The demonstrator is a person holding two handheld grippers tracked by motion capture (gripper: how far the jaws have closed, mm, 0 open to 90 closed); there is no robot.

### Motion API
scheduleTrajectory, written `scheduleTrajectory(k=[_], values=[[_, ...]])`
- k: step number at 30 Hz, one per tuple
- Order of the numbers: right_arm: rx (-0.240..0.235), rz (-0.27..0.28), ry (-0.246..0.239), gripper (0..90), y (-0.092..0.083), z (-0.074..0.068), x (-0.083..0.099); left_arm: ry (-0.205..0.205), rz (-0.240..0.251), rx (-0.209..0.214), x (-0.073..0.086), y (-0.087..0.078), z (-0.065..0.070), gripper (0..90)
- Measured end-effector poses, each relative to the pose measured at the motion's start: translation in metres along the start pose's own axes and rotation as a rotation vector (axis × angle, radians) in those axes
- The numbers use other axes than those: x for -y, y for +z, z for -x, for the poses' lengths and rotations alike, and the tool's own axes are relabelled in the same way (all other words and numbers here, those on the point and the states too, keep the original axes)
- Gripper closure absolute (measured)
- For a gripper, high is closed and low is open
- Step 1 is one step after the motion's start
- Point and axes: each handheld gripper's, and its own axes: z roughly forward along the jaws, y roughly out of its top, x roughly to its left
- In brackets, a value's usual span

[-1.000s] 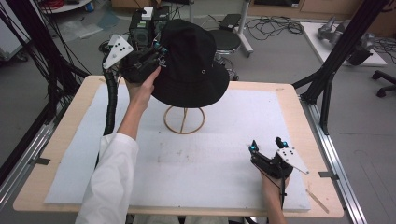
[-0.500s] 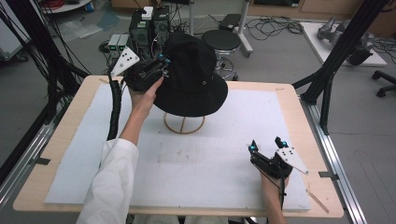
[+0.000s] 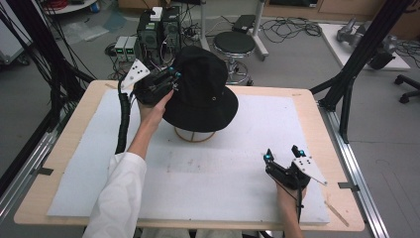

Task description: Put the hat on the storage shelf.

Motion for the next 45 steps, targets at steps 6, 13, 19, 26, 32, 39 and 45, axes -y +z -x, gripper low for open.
scheduleTrajectory(k=[6, 13, 19, 26, 32, 39, 45], values=[[0.0, 0.003, -0.006, 9.7, 0.001, 0.0, 0.0, 0.002, -0.006, 0.003, 0.002, -0.002, 0.0, 85.7], [-0.005, -0.002, 0.004, 9.7, 0.001, -0.001, 0.0, -0.066, 0.014, 0.034, 0.002, -0.003, -0.005, 78.6], [-0.009, 0.005, -0.001, 9.7, 0.001, -0.001, 0.0, -0.108, 0.017, 0.046, 0.003, -0.005, -0.009, 63.1], [-0.012, -0.001, 0.007, 9.7, 0.001, -0.001, 0.0, -0.11, 0.062, 0.048, -0.005, -0.011, -0.004, 34.2], [-0.016, -0.012, 0.003, 9.7, 0.002, -0.001, 0.0, -0.063, 0.088, 0.045, -0.011, -0.029, 0.01, 27.2], [-0.013, -0.012, -0.002, 9.7, 0.001, -0.003, 0.001, -0.058, 0.11, 0.02, -0.016, -0.046, 0.01, 27.2], [-0.013, -0.014, -0.001, 9.7, 0.001, -0.003, 0.001, -0.051, 0.139, -0.011, -0.023, -0.067, 0.005, 27.0]])
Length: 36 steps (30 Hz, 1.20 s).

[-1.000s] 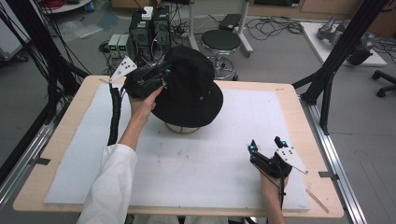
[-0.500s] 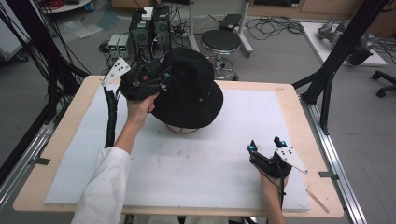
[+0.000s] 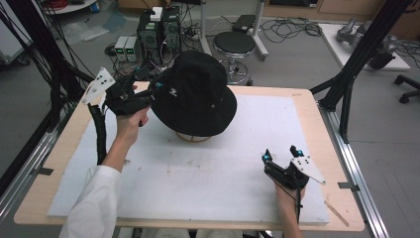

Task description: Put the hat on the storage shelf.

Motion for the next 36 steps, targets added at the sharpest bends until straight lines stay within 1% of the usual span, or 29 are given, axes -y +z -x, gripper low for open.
scheduleTrajectory(k=[3, 4, 5, 6, 7, 9, 10, 11, 15, 17, 19, 21, 24, 26, 28, 32, 34, 36], values=[[0.001, 0.0, 0.002, 9.7, 0.0, 0.0, 0.0, -0.002, 0.001, -0.029, -0.002, -0.01, -0.004, 26.9], [0.0, 0.0, 0.001, 9.7, 0.0, -0.001, 0.0, 0.0, -0.005, -0.039, -0.002, -0.014, -0.006, 26.9], [-0.002, 0.001, 0.001, 9.7, 0.0, 0.0, 0.0, 0.01, -0.018, -0.063, -0.002, -0.023, -0.008, 26.9], [-0.002, 0.0, 0.0, 9.7, 0.001, 0.0, 0.0, 0.012, -0.019, -0.072, -0.002, -0.026, -0.009, 26.6], [-0.002, 0.0, 0.0, 9.7, 0.001, 0.0, 0.0, 0.012, -0.019, -0.072, -0.002, -0.026, -0.009, 26.6], [0.0, 0.002, -0.001, 9.7, 0.001, 0.0, 0.0, 0.01, -0.019, -0.086, -0.001, -0.033, -0.01, 26.6], [-0.001, -0.003, 0.001, 9.7, 0.001, -0.001, 0.0, 0.0, -0.023, -0.092, 0.0, -0.038, -0.011, 26.6], [-0.001, -0.005, 0.005, 9.7, 0.001, -0.002, 0.0, -0.001, -0.029, -0.095, 0.001, -0.042, -0.011, 26.6], [-0.001, 0.001, -0.001, 9.7, 0.002, -0.002, 0.0, 0.019, -0.055, -0.111, 0.004, -0.054, -0.01, 26.6], [0.002, 0.0, -0.008, 9.7, 0.001, -0.003, 0.0, 0.021, -0.066, -0.121, 0.008, -0.06, -0.009, 26.7], [0.005, 0.004, -0.004, 9.7, 0.001, -0.004, -0.001, 0.018, -0.069, -0.144, 0.012, -0.067, -0.008, 27.1], [0.005, 0.003, -0.003, 9.7, 0.0, -0.004, -0.001, 0.011, -0.052, -0.161, 0.017, -0.075, -0.006, 27.9], [0.007, 0.002, -0.002, 9.7, 0.0, -0.004, -0.001, 0.009, -0.06, -0.182, 0.025, -0.084, -0.003, 28.2], [0.005, 0.001, 0.0, 9.7, 0.0, -0.004, -0.001, 0.017, -0.071, -0.202, 0.033, -0.09, -0.002, 28.2], [0.003, 0.002, 0.001, 9.7, 0.0, -0.004, -0.001, 0.022, -0.091, -0.219, 0.038, -0.095, -0.002, 28.1], [0.003, 0.003, 0.0, 9.7, 0.0, -0.004, -0.001, 0.007, -0.117, -0.246, 0.05, -0.106, -0.005, 27.7], [0.003, 0.002, 0.002, 9.7, 0.0, -0.004, -0.001, 0.006, -0.133, -0.267, 0.055, -0.113, -0.006, 27.4], [0.002, 0.001, 0.001, 9.7, 0.0, -0.004, -0.001, 0.015, -0.159, -0.284, 0.06, -0.117, -0.007, 27.0]])
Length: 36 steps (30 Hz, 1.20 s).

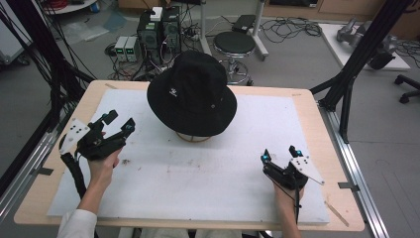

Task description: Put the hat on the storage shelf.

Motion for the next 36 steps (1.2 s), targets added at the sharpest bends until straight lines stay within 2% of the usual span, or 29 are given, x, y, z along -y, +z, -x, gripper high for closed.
scheduleTrajectory(k=[4, 10, 14, 22, 25, 29, 36], values=[[0.001, 0.002, 0.002, 9.7, -0.001, 0.0, 0.0, 0.023, -0.022, -0.048, 0.012, -0.008, -0.003, 27.0], [0.002, -0.001, 0.005, 9.7, -0.001, 0.0, 0.001, 0.014, -0.047, -0.08, 0.026, -0.017, -0.008, 26.8], [0.001, -0.003, 0.006, 9.7, -0.001, 0.0, 0.001, 0.071, -0.078, -0.1, 0.036, -0.022, -0.007, 26.8], [0.001, 0.003, 0.008, 9.7, -0.001, 0.001, 0.001, 0.072, -0.088, -0.104, 0.039, -0.03, -0.004, 26.4], [0.0, 0.003, 0.009, 9.7, -0.002, 0.0, 0.001, 0.073, -0.094, -0.118, 0.042, -0.034, -0.005, 26.0], [-0.001, 0.003, 0.009, 9.7, -0.001, 0.0, 0.001, 0.078, -0.098, -0.152, 0.045, -0.041, -0.01, 25.9], [-0.006, -0.003, 0.005, 9.7, -0.001, -0.002, 0.001, 0.055, -0.099, -0.209, 0.05, -0.052, -0.021, 25.2]])
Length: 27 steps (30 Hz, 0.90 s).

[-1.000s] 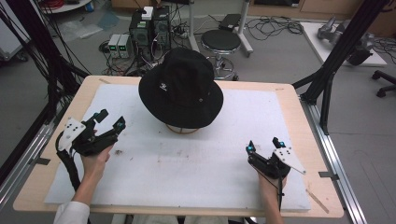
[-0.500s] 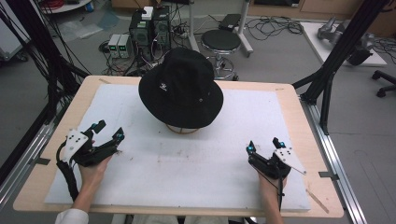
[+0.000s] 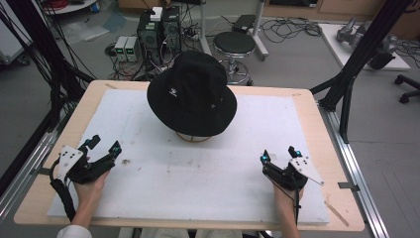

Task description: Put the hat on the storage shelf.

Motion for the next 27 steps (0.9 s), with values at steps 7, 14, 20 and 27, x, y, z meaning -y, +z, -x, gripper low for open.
scheduleTrajectory(k=[7, 14, 20, 27], values=[[-0.007, -0.003, 0.002, 9.7, 0.0001, -0.0015, 0.0, 0.001, 0.01, -0.016, -0.0014, -0.0059, -0.0008, 25.2], [-0.01, -0.005, 0.001, 9.7, 0.0011, -0.0026, 0.0, -0.006, 0.017, -0.019, -0.0021, -0.0094, -0.0029, 25.6], [-0.011, -0.009, 0.001, 9.7, 0.0015, -0.0023, 0.0001, -0.032, 0.016, -0.018, -0.0009, -0.0089, -0.0059, 25.8], [-0.014, -0.013, 0.001, 9.7, 0.0016, -0.0027, 0.0003, -0.023, 0.006, 0.0, 0.0012, -0.0049, -0.0036, 25.7]])
